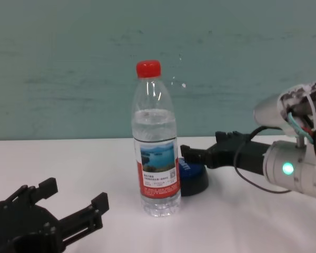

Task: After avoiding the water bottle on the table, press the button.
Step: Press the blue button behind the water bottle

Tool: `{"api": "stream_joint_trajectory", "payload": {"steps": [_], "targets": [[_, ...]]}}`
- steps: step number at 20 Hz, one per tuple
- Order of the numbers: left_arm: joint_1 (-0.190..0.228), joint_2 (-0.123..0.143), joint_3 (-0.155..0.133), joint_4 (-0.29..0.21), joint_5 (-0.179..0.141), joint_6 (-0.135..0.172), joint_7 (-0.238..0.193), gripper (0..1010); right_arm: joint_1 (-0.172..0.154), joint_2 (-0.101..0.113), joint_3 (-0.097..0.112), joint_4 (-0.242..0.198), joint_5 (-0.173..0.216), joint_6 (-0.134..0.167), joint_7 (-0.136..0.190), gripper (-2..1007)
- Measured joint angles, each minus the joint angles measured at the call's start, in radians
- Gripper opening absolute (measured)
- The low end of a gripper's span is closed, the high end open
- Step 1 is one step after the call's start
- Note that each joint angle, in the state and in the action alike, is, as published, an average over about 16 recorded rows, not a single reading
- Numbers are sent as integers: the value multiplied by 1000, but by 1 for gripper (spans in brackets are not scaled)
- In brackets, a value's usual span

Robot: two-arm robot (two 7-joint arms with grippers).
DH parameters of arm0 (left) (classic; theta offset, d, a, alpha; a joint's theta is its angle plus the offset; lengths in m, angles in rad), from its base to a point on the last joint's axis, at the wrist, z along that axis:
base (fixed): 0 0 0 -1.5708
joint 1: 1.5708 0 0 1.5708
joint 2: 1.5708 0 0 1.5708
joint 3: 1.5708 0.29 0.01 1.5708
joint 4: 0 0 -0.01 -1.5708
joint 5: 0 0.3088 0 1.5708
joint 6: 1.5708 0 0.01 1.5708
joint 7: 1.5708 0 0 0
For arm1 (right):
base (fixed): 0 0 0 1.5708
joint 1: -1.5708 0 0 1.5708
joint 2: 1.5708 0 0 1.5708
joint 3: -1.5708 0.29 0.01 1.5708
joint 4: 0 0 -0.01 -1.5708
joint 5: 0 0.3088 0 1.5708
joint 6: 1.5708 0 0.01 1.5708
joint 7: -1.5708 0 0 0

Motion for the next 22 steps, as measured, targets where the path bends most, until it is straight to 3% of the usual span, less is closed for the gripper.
{"api": "stream_joint_trajectory", "payload": {"steps": [22], "targets": [[0,0,0,0,0,0,0,1000,20,-12,12,42,7,3,-6,1004]]}}
